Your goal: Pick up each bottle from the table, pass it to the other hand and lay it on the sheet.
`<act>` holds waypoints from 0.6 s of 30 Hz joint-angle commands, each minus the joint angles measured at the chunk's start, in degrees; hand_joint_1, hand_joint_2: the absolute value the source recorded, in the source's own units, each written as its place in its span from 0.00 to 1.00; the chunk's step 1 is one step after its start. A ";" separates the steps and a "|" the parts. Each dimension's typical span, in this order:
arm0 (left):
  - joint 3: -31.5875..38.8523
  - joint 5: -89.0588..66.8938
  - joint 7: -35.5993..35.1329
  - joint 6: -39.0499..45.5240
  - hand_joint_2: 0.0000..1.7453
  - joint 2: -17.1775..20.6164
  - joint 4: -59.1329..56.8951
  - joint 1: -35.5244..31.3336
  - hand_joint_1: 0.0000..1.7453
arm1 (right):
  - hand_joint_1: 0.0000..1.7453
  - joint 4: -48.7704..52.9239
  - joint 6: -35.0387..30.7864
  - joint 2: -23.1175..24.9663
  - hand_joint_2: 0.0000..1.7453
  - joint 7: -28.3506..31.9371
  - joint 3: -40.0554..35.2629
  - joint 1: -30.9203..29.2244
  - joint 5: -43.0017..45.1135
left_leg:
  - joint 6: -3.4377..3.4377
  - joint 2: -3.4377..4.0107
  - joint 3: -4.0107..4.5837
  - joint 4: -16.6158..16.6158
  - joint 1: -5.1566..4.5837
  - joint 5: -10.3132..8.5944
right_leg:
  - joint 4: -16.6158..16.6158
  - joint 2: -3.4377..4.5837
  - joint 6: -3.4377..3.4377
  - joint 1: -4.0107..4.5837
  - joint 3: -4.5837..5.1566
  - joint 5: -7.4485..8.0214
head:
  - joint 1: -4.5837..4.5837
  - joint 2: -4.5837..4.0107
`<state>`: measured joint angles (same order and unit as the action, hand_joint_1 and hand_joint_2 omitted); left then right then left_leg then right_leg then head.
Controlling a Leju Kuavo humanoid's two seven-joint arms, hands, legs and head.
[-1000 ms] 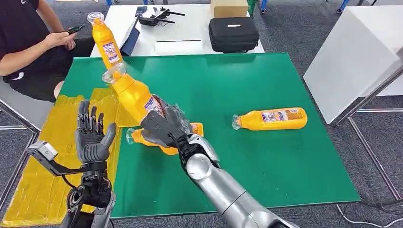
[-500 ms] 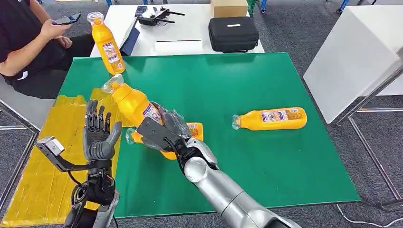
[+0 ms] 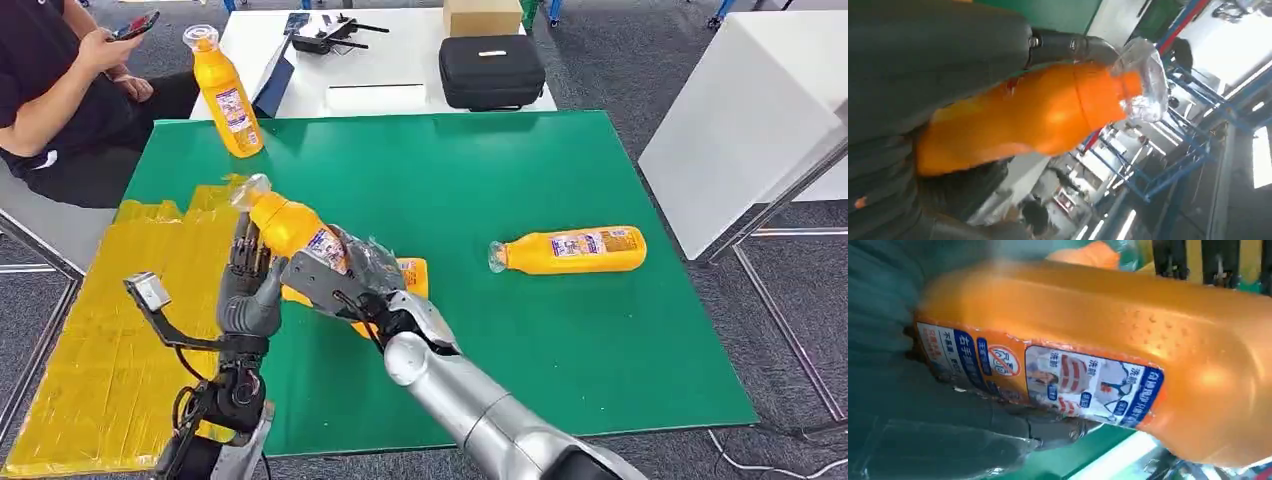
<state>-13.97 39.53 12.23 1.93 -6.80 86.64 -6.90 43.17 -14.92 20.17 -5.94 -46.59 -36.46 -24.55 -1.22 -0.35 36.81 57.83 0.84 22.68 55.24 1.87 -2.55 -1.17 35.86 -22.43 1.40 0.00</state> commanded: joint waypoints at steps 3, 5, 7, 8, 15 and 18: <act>-8.51 4.72 -4.92 -1.61 1.00 -2.84 -15.91 -10.62 0.00 | 1.00 -8.00 -4.19 -0.17 1.00 -7.66 -19.65 -6.58 1.76 | 0.01 -0.19 -0.16 -0.01 -0.01 0.02 | 0.03 -0.32 0.09 0.03 -0.17 -0.10 | 0.02 0.00; -9.30 5.33 -6.06 -1.67 1.00 -3.15 -17.68 -11.57 0.00 | 1.00 -7.49 -3.97 -0.17 1.00 -7.80 -20.90 -6.93 2.77 | -0.01 -0.19 -0.17 -0.01 -0.01 0.02 | 0.02 -0.33 0.09 0.03 -0.19 -0.11 | 0.02 0.00; -10.40 5.60 -6.83 -1.59 1.00 -3.81 -20.32 -13.22 0.00 | 1.00 -6.29 -4.43 -0.17 1.00 -8.21 -22.55 -7.23 4.00 | -0.02 -0.18 -0.17 0.02 -0.02 0.04 | 0.06 -0.34 0.07 0.02 -0.19 -0.13 | 0.02 0.00; -11.18 5.70 -6.56 -1.53 1.00 -4.14 -22.01 -14.52 0.00 | 1.00 -5.35 -4.79 -0.17 1.00 -8.71 -24.17 -7.49 5.20 | -0.02 -0.20 -0.25 0.06 -0.01 0.11 | 0.09 -0.40 0.11 0.05 -0.29 -0.20 | -0.02 0.00; -11.19 6.36 -5.32 -0.21 1.00 -2.79 -25.41 -16.07 0.00 | 1.00 -3.78 -5.56 -0.17 1.00 -8.19 -27.70 -6.83 5.35 | -0.05 -0.07 -0.15 0.02 0.00 0.02 | 0.03 -0.22 0.07 0.04 -0.16 -0.10 | 0.04 0.00; -11.19 6.36 -5.32 -0.21 1.00 -2.79 -25.41 -16.07 0.00 | 1.00 -3.78 -5.56 -0.17 1.00 -8.19 -27.70 -6.83 5.35 | -0.03 -0.11 -0.25 0.05 0.01 0.08 | 0.08 -0.33 0.12 0.07 -0.24 -0.18 | 0.07 0.00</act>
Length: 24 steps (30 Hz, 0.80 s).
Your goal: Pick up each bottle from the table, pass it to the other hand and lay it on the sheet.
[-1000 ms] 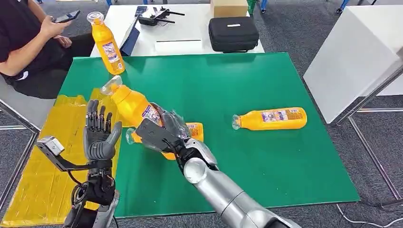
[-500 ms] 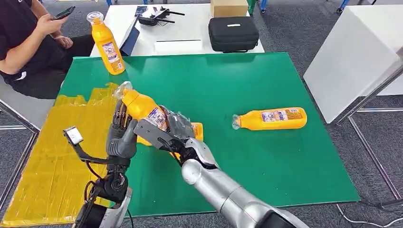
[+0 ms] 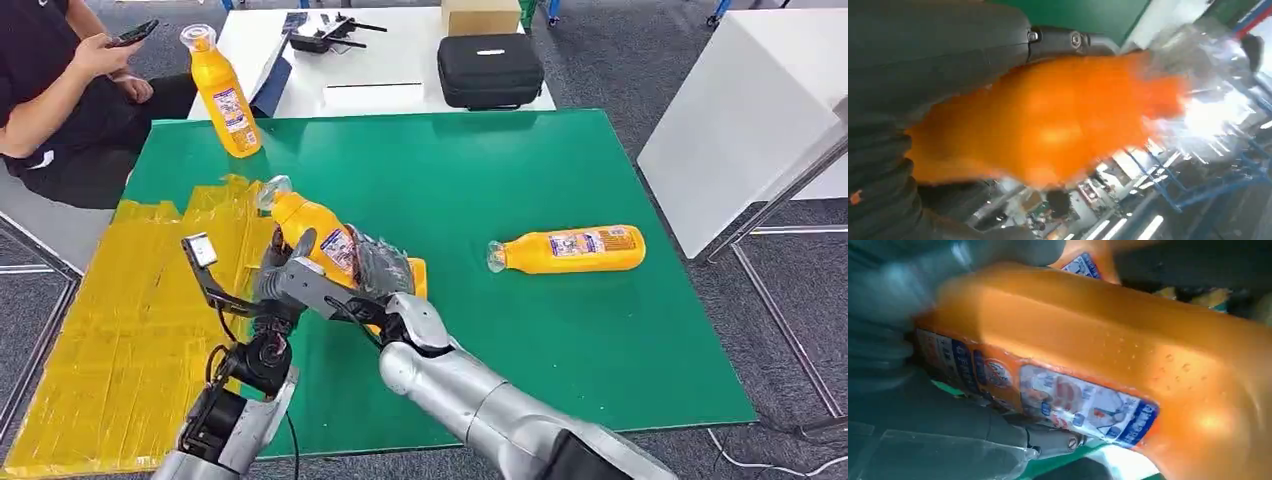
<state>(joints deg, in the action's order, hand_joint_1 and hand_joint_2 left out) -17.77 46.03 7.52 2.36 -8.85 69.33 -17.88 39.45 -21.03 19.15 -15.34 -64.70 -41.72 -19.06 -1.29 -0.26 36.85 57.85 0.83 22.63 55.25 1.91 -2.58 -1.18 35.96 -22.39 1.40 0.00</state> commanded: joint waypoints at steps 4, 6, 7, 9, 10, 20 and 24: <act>-8.53 -0.06 -0.58 -0.58 1.00 -0.01 -11.17 -6.57 0.00 | 1.00 1.00 0.13 0.85 1.00 2.85 -10.77 -1.37 -2.05 | 0.03 -0.20 -0.26 0.06 0.03 0.16 | 0.11 -0.38 0.16 0.08 -0.33 -0.23 | -0.02 0.00; -9.38 0.10 -0.30 -1.79 1.00 -0.13 -12.72 -8.02 0.00 | 1.00 1.87 -0.25 0.85 1.00 1.15 -11.05 -1.61 -3.02 | 0.01 -0.14 -0.09 0.00 0.01 0.05 | 0.03 -0.25 0.09 0.04 -0.15 -0.10 | 0.02 0.00; -9.47 0.17 -0.39 -1.66 1.00 -0.55 -13.26 -8.71 0.00 | 1.00 2.33 -0.49 0.85 1.00 0.93 -11.11 -1.91 -3.34 | 0.02 -0.20 -0.13 0.02 0.01 0.07 | 0.07 -0.32 0.11 0.04 -0.20 -0.15 | 0.02 0.00; -9.55 0.47 -1.00 -1.51 1.00 -0.97 -13.53 -9.31 0.00 | 1.00 2.76 -0.15 0.85 1.00 0.76 -11.05 -2.28 -3.24 | 0.01 -0.21 0.00 0.05 0.02 0.03 | 0.07 -0.30 0.09 0.04 -0.09 -0.10 | 0.00 0.00; -9.56 0.52 -1.12 -1.42 1.00 -1.10 -13.56 -9.48 0.00 | 1.00 2.86 -0.01 0.85 1.00 0.70 -11.01 -2.44 -3.19 | 0.01 -0.17 0.00 0.06 0.02 0.04 | 0.08 -0.26 0.09 0.05 -0.08 -0.10 | 0.00 0.00; -9.66 -0.43 -0.12 0.00 1.00 -1.52 -11.72 -9.15 0.00 | 1.00 3.15 0.82 0.85 1.00 0.80 -10.54 -2.92 -1.83 | 0.03 -0.20 -0.10 0.10 0.03 0.12 | 0.13 -0.34 0.11 0.07 -0.20 -0.19 | 0.00 0.00; -9.07 -3.46 3.19 3.89 1.00 -1.75 -8.59 -8.83 0.95 | 1.00 2.05 1.72 0.85 1.00 1.15 -10.47 -2.87 -0.57 | 0.02 -0.20 -0.14 0.16 0.02 0.17 | 0.19 -0.36 0.13 0.07 -0.23 -0.23 | 0.02 0.00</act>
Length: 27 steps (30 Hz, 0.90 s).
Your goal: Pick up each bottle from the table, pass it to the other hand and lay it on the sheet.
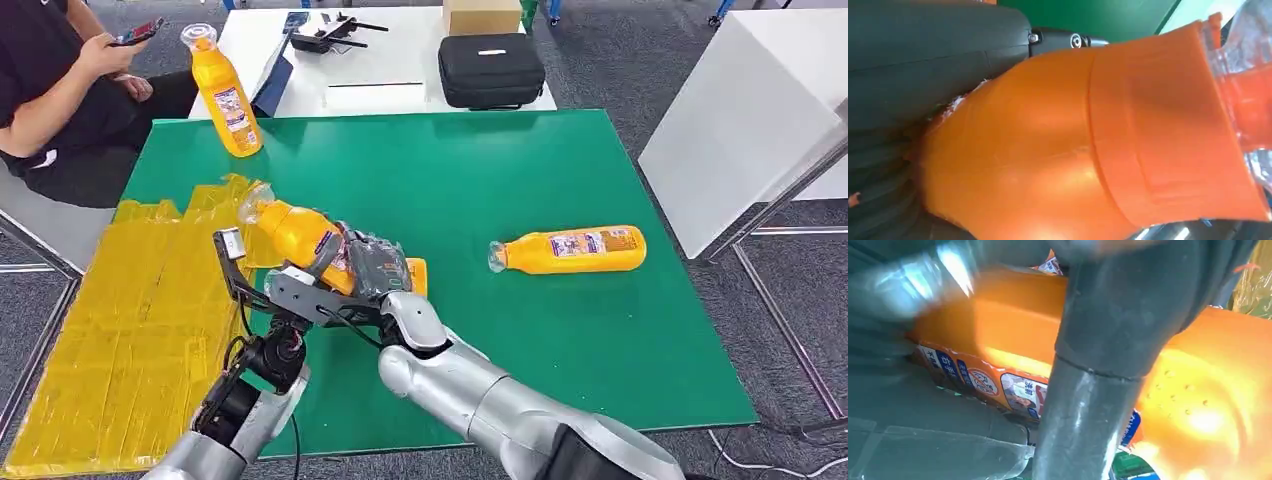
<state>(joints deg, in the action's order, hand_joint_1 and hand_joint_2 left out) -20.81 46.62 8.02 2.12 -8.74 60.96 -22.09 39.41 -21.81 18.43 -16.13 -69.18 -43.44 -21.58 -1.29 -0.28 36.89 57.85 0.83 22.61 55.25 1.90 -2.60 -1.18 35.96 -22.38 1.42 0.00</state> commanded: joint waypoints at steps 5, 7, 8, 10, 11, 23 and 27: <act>-3.99 -7.50 7.60 7.94 1.00 -0.68 5.30 -3.61 1.00 | 1.00 0.21 2.85 1.57 1.00 2.31 -4.73 -1.16 3.12 | 0.03 -0.10 -0.11 0.11 0.04 0.12 | 0.12 -0.25 0.13 0.08 -0.15 -0.15 | 0.00 0.00; -3.11 -8.58 9.11 9.07 1.00 0.11 7.21 -2.91 1.00 | 1.00 -1.17 2.95 1.57 1.00 2.61 -4.14 -1.12 3.20 | 0.03 -0.09 -0.09 0.06 0.05 0.09 | 0.07 -0.22 0.12 0.08 -0.14 -0.11 | -0.02 0.00; -2.80 -9.22 9.71 9.49 1.00 0.78 8.18 -2.43 1.00 | 0.30 -2.10 2.87 1.57 1.00 2.99 -4.08 -1.26 2.57 | 0.04 -0.08 -0.22 0.08 0.03 0.16 | 0.11 -0.26 0.16 0.08 -0.25 -0.19 | 0.00 0.00; -2.52 -10.42 10.95 10.24 1.00 1.56 8.88 -1.84 1.00 | 0.00 -3.02 2.59 1.57 1.00 4.17 -2.55 -0.90 2.83 | 0.04 -0.09 -0.23 0.04 0.03 0.14 | 0.08 -0.26 0.16 0.08 -0.26 -0.18 | -0.02 0.00; -2.36 -10.99 11.96 10.50 1.00 2.04 9.47 -1.33 1.00 | 0.00 -3.30 1.98 1.57 0.00 5.10 -1.88 -0.70 2.45 | 0.04 -0.04 -0.18 0.00 0.04 0.10 | 0.02 -0.17 0.13 0.08 -0.21 -0.11 | 0.00 0.00; 1.26 -15.90 17.59 14.60 1.00 4.82 17.75 1.22 1.00 | 0.00 -5.73 1.06 1.57 0.00 7.55 4.21 0.36 -2.15 | 0.03 -0.10 -0.21 0.00 0.04 0.09 | 0.03 -0.26 0.14 0.08 -0.23 -0.13 | -0.02 0.00; 6.98 -29.30 23.59 23.32 1.00 6.81 24.23 3.07 1.00 | 0.00 -4.04 0.16 -0.67 0.00 11.18 16.58 2.57 -10.08 | 0.03 -0.04 -0.24 0.04 0.06 0.15 | 0.06 -0.21 0.16 0.10 -0.26 -0.16 | -0.02 0.00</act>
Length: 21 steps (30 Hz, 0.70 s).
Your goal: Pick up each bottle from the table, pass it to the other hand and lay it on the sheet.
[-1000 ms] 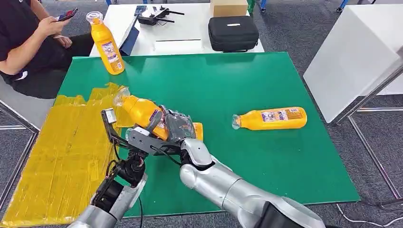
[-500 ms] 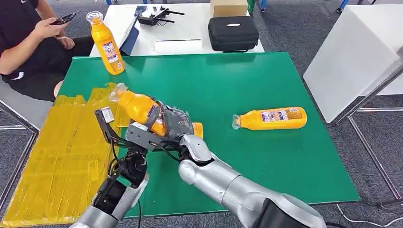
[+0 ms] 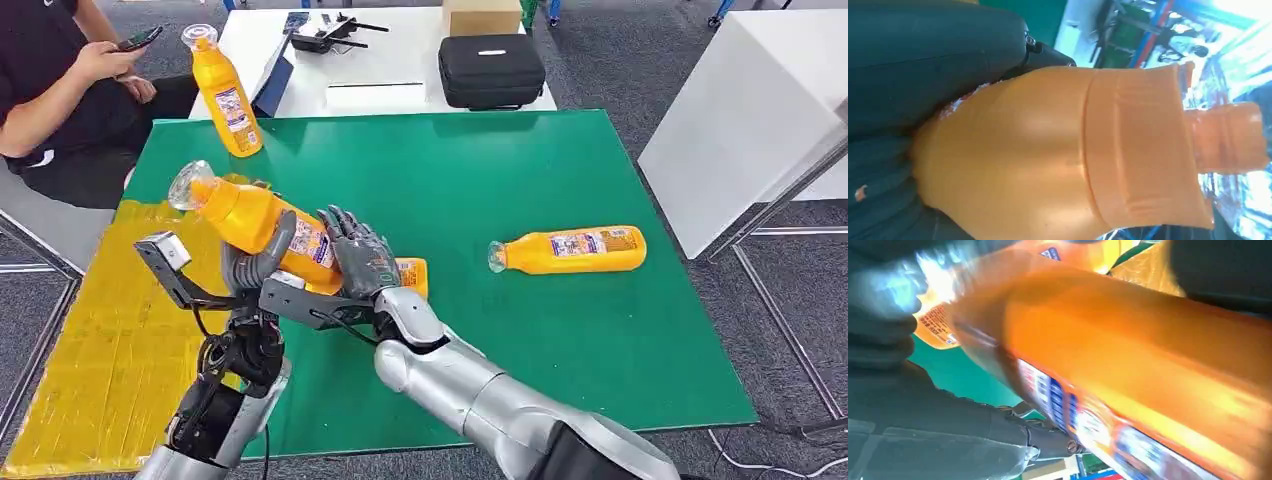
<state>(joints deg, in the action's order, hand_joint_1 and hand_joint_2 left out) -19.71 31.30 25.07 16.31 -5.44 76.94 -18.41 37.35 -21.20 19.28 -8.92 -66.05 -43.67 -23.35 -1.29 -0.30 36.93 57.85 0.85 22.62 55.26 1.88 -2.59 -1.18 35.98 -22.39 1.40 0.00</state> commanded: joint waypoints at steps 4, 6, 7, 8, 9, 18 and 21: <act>10.13 -23.97 11.07 15.96 1.00 6.07 7.85 -0.39 1.00 | 0.00 3.01 1.66 -3.89 0.00 6.43 21.61 5.39 -14.51 | 0.04 -0.14 -0.37 -0.01 0.02 0.14 | 0.05 -0.33 0.18 0.08 -0.39 -0.20 | 0.00 0.00; 10.38 -32.47 14.11 23.46 1.00 8.19 4.70 -1.88 1.00 | 0.00 4.68 3.60 -4.42 0.00 7.19 23.39 5.96 -16.40 | 0.04 -0.05 -0.31 -0.01 0.04 0.11 | 0.02 -0.21 0.15 0.11 -0.32 -0.13 | 0.02 0.00; 17.55 -45.92 14.93 23.69 1.00 5.37 2.84 -2.70 1.00 | 0.00 4.88 4.82 -4.59 0.00 7.32 23.62 5.94 -16.97 | 0.04 -0.03 -0.40 0.02 0.00 0.17 | 0.09 -0.22 0.18 0.07 -0.38 -0.20 | 0.02 0.00; 20.43 -53.29 14.93 23.69 1.00 3.70 2.18 -3.23 1.00 | 0.00 4.92 5.49 -4.66 0.00 7.27 23.64 5.89 -17.68 | 0.03 -0.03 -0.19 0.00 0.04 0.06 | 0.02 -0.17 0.12 0.09 -0.20 -0.08 | 0.00 0.00; 27.11 -69.95 14.93 23.69 1.00 0.35 1.42 -4.61 1.00 | 0.00 4.86 6.16 -4.57 0.00 7.10 23.79 5.89 -18.83 | 0.03 -0.06 -0.26 0.05 0.04 0.11 | 0.08 -0.23 0.14 0.10 -0.27 -0.13 | 0.04 0.00; 39.53 -107.42 11.00 23.69 1.00 -5.50 -18.91 -12.16 1.00 | 0.00 0.59 11.55 -3.51 1.00 3.71 21.89 4.02 -23.15 | 0.01 -0.09 -0.25 -0.05 -0.01 -0.03 | 0.00 -0.28 0.09 0.00 -0.23 -0.01 | 0.02 0.00; 39.53 -107.42 11.00 23.69 1.00 -5.50 -18.91 -12.16 1.00 | 0.00 0.59 11.55 -3.51 1.00 3.71 21.89 4.02 -23.15 | 0.01 -0.20 -0.31 0.01 0.01 0.01 | 0.05 -0.45 0.16 0.05 -0.33 -0.08 | -0.02 0.00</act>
<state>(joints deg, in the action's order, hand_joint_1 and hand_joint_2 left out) 12.66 -74.84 36.78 39.95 -7.76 69.98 -25.49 40.85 -10.49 16.41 -4.83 -44.68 -37.40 -46.29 -1.31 -0.31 36.93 57.85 0.83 22.53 55.26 1.82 -2.57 -1.20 36.00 -22.28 1.38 0.00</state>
